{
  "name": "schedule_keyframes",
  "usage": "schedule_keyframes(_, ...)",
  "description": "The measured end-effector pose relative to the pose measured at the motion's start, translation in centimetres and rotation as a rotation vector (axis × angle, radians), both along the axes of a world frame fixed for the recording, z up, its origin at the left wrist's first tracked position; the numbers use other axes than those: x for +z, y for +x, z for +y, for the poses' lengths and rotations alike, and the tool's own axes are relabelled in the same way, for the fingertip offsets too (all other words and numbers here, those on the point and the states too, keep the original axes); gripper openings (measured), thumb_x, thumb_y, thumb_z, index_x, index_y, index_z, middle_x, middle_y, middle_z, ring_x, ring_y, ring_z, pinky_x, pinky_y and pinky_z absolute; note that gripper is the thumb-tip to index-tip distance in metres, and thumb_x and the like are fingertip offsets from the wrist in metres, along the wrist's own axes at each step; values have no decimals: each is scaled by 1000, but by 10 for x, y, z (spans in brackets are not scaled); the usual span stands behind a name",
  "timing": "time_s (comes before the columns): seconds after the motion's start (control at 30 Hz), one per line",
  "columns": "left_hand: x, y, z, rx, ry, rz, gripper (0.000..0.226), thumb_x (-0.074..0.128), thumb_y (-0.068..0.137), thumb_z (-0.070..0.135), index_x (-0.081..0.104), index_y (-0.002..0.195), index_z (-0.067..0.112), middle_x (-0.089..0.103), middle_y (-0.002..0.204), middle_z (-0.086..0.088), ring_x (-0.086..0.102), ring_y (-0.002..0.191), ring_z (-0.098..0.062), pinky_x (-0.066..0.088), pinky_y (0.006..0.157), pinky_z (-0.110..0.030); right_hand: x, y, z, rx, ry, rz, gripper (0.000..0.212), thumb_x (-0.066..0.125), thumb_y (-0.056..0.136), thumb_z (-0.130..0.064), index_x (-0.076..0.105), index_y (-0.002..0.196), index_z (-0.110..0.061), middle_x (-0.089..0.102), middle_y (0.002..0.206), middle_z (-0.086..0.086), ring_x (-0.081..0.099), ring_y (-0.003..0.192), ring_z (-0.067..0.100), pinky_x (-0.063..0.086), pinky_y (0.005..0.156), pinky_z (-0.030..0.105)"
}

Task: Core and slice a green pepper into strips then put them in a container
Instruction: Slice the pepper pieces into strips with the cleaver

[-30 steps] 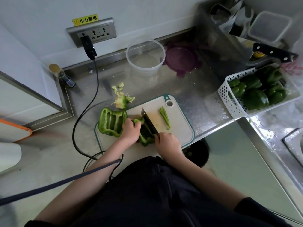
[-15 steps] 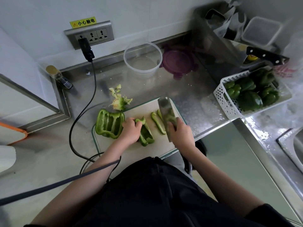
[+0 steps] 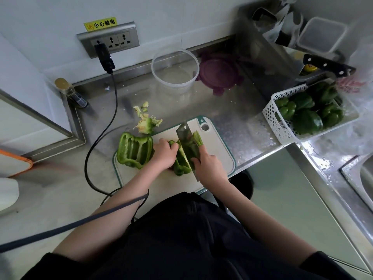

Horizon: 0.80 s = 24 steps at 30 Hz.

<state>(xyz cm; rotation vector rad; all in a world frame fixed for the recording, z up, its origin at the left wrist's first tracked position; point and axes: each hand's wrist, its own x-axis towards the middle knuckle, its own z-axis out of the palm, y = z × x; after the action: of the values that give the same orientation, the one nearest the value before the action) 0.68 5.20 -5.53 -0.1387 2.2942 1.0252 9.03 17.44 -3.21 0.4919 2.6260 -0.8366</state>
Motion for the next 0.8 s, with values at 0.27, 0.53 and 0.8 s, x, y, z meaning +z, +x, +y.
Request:
schedule_keyframes(0.27,-4,1,-4,15,42,-4,25,36,99,22,40,108,-1,43,100,-14,44,82,-20,36,70,-31,-12,4,-15,-3,-14,9,14,40,100,-19,33,109,-12,54,76,8,58,68,32,48,56,40)
schedule_keyframes(0.53,-8,-5,-1,0,13,-42,35,35,98,25,40,116,-4,46,116,-23,46,89,-25,36,72,-32,-20,3,-16,66,85,-30,26,40,98,-8,29,122,-9,56,79,10,53,63,29,40,53,35)
schedule_keyframes(0.8,-9,-5,1,-32,-33,-83,37,36,98,23,36,121,-5,39,129,-27,47,109,-36,36,81,-32,-17,-1,-28,224,273,-89,51,42,89,6,24,134,-8,63,93,8,64,78,30,40,57,34)
